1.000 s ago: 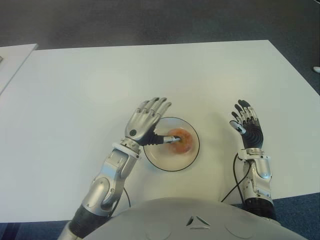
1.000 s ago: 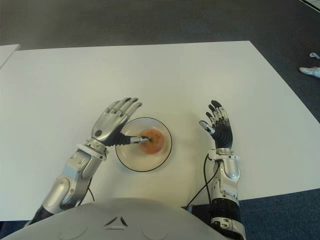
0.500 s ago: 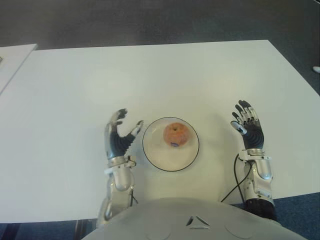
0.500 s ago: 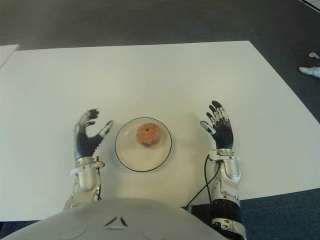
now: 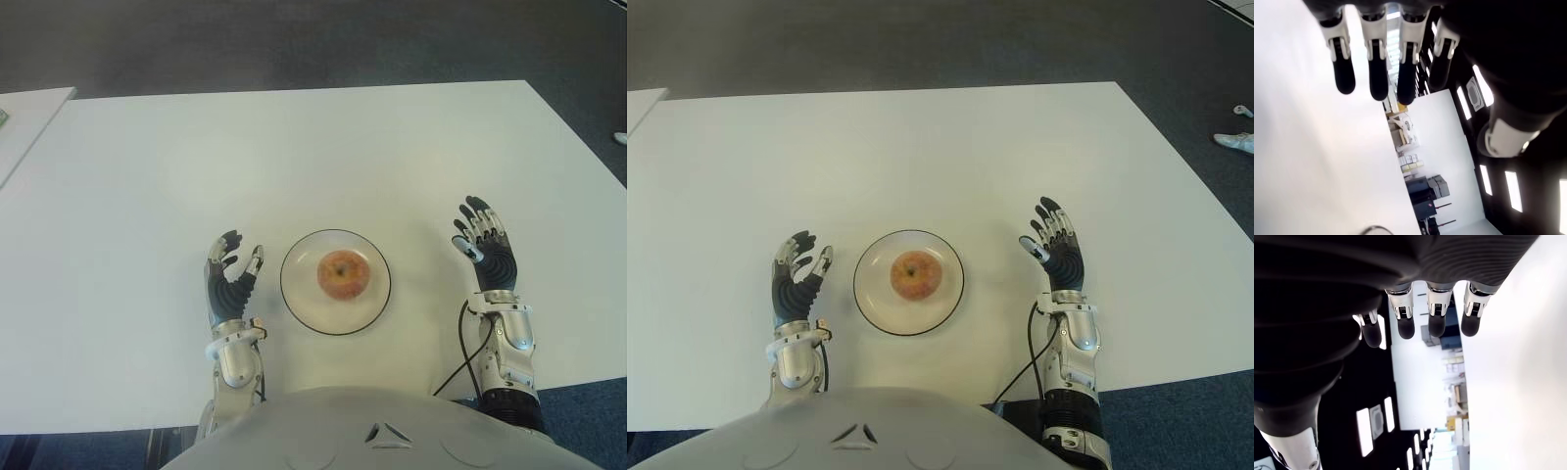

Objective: Put the apples into the plate.

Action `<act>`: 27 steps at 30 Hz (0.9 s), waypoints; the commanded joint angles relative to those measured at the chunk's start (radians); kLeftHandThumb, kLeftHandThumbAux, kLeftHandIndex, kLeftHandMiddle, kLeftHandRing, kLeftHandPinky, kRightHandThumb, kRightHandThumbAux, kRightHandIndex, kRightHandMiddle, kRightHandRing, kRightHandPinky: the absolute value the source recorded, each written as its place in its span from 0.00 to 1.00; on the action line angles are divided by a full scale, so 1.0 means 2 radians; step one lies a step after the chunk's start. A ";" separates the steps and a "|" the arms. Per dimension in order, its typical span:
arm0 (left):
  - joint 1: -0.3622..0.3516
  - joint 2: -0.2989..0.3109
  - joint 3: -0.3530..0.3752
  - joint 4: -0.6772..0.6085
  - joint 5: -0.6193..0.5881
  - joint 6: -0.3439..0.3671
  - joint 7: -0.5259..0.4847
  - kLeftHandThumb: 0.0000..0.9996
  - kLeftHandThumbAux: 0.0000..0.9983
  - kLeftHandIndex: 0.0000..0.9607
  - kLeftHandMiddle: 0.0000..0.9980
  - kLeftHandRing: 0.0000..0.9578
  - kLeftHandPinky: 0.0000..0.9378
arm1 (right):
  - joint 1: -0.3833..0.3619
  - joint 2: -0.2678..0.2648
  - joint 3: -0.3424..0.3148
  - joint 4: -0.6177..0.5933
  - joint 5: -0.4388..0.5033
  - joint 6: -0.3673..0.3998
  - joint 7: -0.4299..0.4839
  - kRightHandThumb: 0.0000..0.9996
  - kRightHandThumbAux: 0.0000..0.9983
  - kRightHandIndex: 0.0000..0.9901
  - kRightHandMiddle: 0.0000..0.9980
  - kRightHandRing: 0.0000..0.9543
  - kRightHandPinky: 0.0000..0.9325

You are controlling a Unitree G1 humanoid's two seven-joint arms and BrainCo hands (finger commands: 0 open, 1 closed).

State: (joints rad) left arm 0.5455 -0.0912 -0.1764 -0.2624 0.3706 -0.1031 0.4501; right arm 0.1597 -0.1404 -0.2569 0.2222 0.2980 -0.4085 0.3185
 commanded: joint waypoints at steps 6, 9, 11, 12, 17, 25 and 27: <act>0.013 -0.016 -0.016 0.002 -0.012 -0.006 -0.006 0.02 0.57 0.23 0.26 0.28 0.30 | 0.010 -0.001 0.007 -0.005 -0.004 0.023 0.000 0.15 0.69 0.13 0.05 0.01 0.01; 0.021 -0.014 -0.020 0.002 -0.012 -0.004 -0.010 0.03 0.54 0.23 0.26 0.28 0.30 | 0.008 -0.002 0.009 -0.001 -0.006 0.021 0.003 0.15 0.70 0.12 0.05 0.00 0.00; 0.025 -0.011 -0.023 0.001 -0.011 -0.005 -0.014 0.03 0.52 0.23 0.25 0.27 0.30 | 0.007 -0.002 0.010 0.002 -0.006 0.019 0.006 0.15 0.70 0.12 0.05 0.00 0.00; 0.027 -0.006 -0.024 0.001 -0.010 -0.007 -0.018 0.03 0.52 0.23 0.25 0.27 0.30 | 0.007 -0.001 0.011 0.004 -0.005 0.017 0.007 0.15 0.71 0.12 0.05 0.00 0.00; 0.032 0.013 -0.026 0.003 -0.012 -0.019 -0.036 0.02 0.51 0.22 0.24 0.25 0.27 | 0.006 0.007 0.018 0.016 -0.008 0.007 0.014 0.14 0.70 0.11 0.04 0.00 0.00; 0.037 0.032 -0.024 0.033 -0.049 -0.045 -0.084 0.04 0.51 0.19 0.21 0.21 0.21 | 0.025 0.024 0.040 0.018 -0.006 -0.012 0.035 0.15 0.66 0.09 0.03 0.00 0.00; 0.033 0.034 -0.021 0.067 -0.057 -0.064 -0.089 0.04 0.51 0.18 0.21 0.20 0.21 | 0.071 0.034 0.055 -0.038 -0.001 -0.013 0.039 0.15 0.66 0.09 0.03 0.00 0.00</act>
State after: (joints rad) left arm 0.6112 -0.0329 -0.2186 -0.2016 0.2831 -0.2049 0.2967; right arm 0.2189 -0.0963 -0.1769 0.2254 0.2834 -0.4257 0.3794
